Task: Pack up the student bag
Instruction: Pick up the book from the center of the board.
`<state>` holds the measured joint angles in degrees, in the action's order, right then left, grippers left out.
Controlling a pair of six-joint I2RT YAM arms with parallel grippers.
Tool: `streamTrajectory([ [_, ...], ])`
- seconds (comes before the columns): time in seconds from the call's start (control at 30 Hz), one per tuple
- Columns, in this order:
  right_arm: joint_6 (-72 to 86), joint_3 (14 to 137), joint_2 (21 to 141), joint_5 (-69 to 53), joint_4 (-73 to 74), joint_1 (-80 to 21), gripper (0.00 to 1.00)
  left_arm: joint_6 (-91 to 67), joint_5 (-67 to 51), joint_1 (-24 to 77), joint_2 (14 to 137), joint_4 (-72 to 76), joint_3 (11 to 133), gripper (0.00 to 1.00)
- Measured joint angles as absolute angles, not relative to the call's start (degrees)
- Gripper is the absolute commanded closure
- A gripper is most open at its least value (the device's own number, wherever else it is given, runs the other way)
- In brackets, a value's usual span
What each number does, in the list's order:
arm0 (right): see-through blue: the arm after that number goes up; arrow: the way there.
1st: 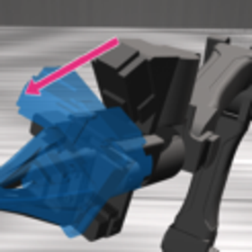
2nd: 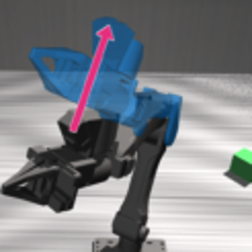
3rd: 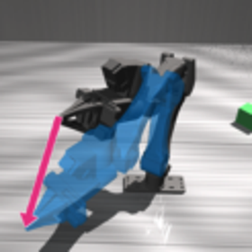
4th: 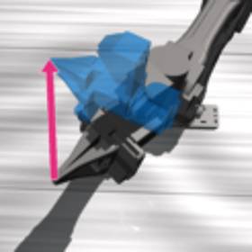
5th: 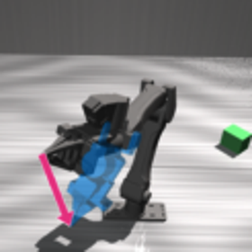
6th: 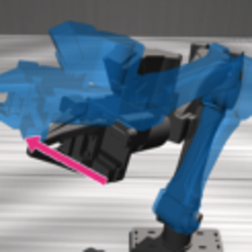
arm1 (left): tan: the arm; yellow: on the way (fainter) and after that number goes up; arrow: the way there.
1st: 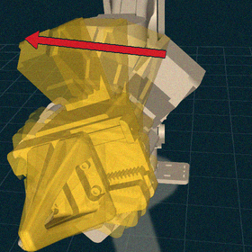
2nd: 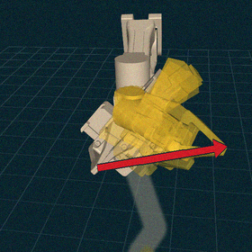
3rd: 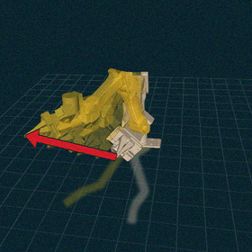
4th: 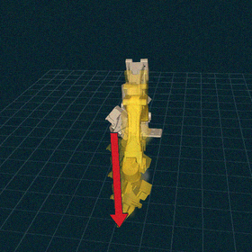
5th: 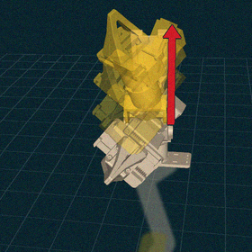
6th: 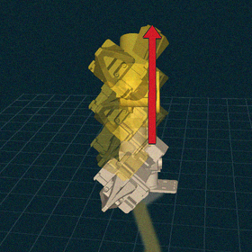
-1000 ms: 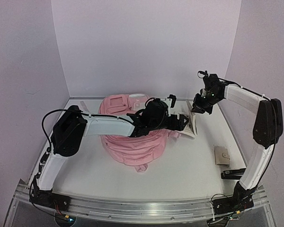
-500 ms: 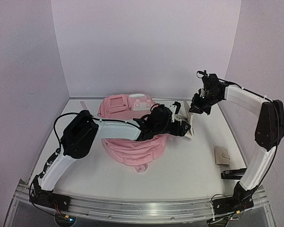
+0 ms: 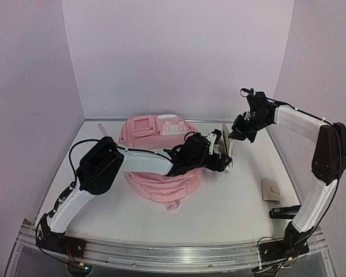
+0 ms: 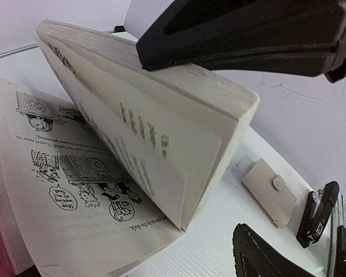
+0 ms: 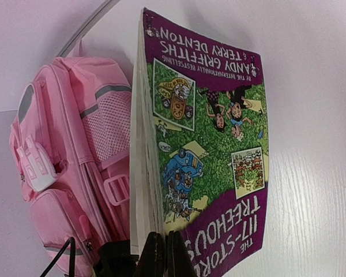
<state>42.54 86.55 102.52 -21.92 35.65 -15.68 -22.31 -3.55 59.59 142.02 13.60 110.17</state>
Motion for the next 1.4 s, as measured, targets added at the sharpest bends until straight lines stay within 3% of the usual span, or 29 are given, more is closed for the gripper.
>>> streamTrajectory([
  [0.13,45.02,84.76,101.07,-21.87,35.23,-16.30,1.00,-22.22,-2.41,60.00,142.26,13.65,110.45,0.21],
  [0.3,47.17,83.16,100.49,-22.01,33.95,-17.26,1.00,-22.55,0.18,60.61,143.37,14.02,111.69,0.29],
  [0.63,51.19,80.07,100.01,-23.75,30.12,-17.64,0.99,-23.98,5.38,61.28,143.79,13.98,112.51,0.63],
  [0.7,51.46,79.54,99.94,-23.92,29.28,-17.67,0.90,-24.53,5.86,61.51,143.79,14.10,112.44,0.74],
  [0.87,52.07,79.08,99.76,-25.62,27.87,-17.71,0.47,-27.34,7.88,61.72,143.79,15.24,110.52,0.97],
  [0.97,51.47,79.07,99.28,-26.80,27.38,-17.70,0.25,-28.80,8.95,61.50,143.75,16.03,108.22,1.00],
  [1.07,50.22,79.07,98.28,-28.39,27.00,-17.01,0.17,-29.96,9.38,61.47,142.71,18.03,105.19,1.00],
  [1.4,36.46,79.56,94.98,-38.90,26.90,-5.34,0.03,-31.37,6.43,60.51,132.50,22.00,91.18,1.00],
])
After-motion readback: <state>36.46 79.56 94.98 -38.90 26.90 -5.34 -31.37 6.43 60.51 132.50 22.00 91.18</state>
